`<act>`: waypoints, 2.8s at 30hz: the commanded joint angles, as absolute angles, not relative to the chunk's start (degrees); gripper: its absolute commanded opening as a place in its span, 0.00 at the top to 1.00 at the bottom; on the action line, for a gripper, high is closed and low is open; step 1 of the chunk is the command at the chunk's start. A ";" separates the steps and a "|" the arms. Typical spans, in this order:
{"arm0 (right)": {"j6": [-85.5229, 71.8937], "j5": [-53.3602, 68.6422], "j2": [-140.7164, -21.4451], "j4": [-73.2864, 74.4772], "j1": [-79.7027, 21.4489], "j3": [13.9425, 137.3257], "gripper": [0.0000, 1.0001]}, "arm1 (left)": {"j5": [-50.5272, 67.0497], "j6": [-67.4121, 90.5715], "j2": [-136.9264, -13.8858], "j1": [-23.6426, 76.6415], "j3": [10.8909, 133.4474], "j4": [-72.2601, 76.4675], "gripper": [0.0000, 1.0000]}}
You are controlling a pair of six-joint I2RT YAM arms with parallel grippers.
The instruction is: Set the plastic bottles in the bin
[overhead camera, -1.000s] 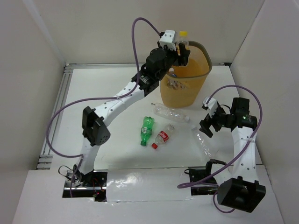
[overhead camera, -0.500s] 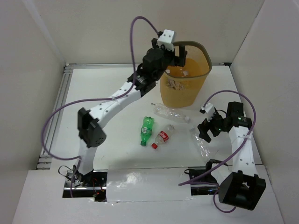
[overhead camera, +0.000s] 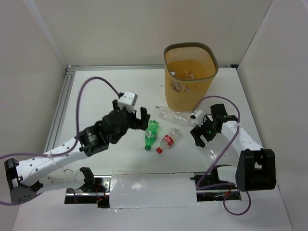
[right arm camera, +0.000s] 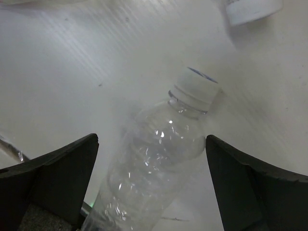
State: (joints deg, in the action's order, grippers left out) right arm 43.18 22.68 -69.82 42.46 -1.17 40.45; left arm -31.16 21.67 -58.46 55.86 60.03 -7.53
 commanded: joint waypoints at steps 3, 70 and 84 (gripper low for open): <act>34.37 10.64 -72.59 32.52 -2.90 38.85 0.07 | -36.83 33.04 -54.50 58.80 50.64 -18.89 0.00; 23.62 58.48 -82.37 34.86 6.23 104.79 0.02 | -29.44 32.26 -95.35 56.69 58.62 -7.99 0.00; 55.08 59.24 -55.20 58.87 11.07 72.34 0.33 | -27.86 31.20 -96.26 54.13 62.23 -9.14 0.69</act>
State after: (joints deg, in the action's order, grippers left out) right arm 45.89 60.36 -56.36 53.06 10.76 75.42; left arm -27.33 31.68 -101.27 53.52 60.95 -9.78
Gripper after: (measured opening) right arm 0.608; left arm 0.697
